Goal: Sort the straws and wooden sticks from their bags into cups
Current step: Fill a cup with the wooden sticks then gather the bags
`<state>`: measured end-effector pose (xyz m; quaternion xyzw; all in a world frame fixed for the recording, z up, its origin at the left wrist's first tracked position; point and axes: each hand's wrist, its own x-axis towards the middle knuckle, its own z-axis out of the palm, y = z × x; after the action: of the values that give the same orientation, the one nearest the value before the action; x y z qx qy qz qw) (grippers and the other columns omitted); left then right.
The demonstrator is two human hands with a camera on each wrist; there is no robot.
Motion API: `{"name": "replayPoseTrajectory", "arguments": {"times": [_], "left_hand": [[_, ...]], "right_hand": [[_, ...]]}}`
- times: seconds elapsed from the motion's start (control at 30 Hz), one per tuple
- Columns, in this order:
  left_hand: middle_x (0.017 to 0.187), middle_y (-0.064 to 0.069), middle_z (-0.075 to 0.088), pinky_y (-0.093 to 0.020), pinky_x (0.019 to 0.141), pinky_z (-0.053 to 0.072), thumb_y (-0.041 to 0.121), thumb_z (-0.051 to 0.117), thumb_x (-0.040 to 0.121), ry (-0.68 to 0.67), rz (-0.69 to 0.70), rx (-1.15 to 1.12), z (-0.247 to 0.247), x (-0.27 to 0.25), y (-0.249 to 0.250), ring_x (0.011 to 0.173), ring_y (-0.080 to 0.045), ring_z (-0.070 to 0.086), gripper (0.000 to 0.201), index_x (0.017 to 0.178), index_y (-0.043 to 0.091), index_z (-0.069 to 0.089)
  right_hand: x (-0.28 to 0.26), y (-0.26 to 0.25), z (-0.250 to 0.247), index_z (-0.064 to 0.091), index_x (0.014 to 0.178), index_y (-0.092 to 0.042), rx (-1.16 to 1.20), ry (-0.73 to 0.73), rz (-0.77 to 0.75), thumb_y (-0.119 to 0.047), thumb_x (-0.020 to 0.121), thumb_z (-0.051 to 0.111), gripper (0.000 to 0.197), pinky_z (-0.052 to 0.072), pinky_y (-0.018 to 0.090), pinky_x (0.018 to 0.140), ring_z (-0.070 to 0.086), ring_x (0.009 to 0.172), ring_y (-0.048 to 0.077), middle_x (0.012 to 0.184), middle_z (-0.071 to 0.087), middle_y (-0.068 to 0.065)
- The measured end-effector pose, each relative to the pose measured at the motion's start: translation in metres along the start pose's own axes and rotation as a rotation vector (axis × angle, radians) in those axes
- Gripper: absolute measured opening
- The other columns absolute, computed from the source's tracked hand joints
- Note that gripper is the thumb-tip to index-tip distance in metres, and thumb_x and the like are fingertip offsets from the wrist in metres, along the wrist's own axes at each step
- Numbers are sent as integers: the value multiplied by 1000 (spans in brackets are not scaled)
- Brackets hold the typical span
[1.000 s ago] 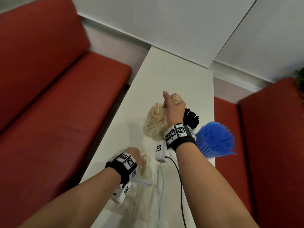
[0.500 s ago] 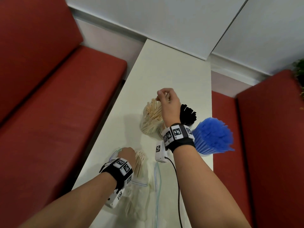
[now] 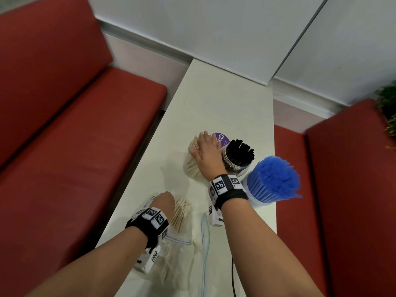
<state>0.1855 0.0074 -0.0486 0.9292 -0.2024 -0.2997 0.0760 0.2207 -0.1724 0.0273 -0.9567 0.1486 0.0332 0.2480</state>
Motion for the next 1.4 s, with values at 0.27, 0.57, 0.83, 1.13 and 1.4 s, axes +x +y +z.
{"name": "replayPoseTrajectory", "arguments": {"times": [0.27,0.57,0.83,1.13,1.4], "left_hand": [[120,-17,62,-31,86,46,16,42,102,-5,2,-214,-18,-10,-3,111,-30,60,24,117,-1,50],[112,-13,63,-37,93,45,27,45,103,102,192,-613,-55,-39,-2,106,-27,60,29,117,3,53],[100,-1,70,-37,94,48,32,44,103,189,475,-732,-116,-86,32,98,-16,66,19,114,21,55],[67,-12,64,-35,71,54,23,78,81,-41,636,-1234,-159,-123,57,65,-27,61,26,100,11,64],[42,-1,33,-26,46,34,26,69,87,219,675,-1327,-176,-141,87,38,-19,30,50,49,19,38]], "right_hand": [[-51,-14,-9,46,152,-24,590,396,-72,-28,108,45,45,34,30,119,37,147,4,154,51,-3],[-148,-33,73,30,159,-15,1118,-70,287,-2,101,54,64,49,31,108,50,139,19,154,47,10],[-153,-53,58,63,124,-15,1165,47,139,-10,91,74,35,58,24,76,74,91,9,100,78,-2],[-144,-84,13,54,83,-11,1026,82,128,-12,91,61,11,41,29,46,49,42,17,46,51,-1],[-156,-72,5,50,67,-15,1125,94,113,-36,67,74,32,36,25,51,39,48,13,53,45,0]]}}
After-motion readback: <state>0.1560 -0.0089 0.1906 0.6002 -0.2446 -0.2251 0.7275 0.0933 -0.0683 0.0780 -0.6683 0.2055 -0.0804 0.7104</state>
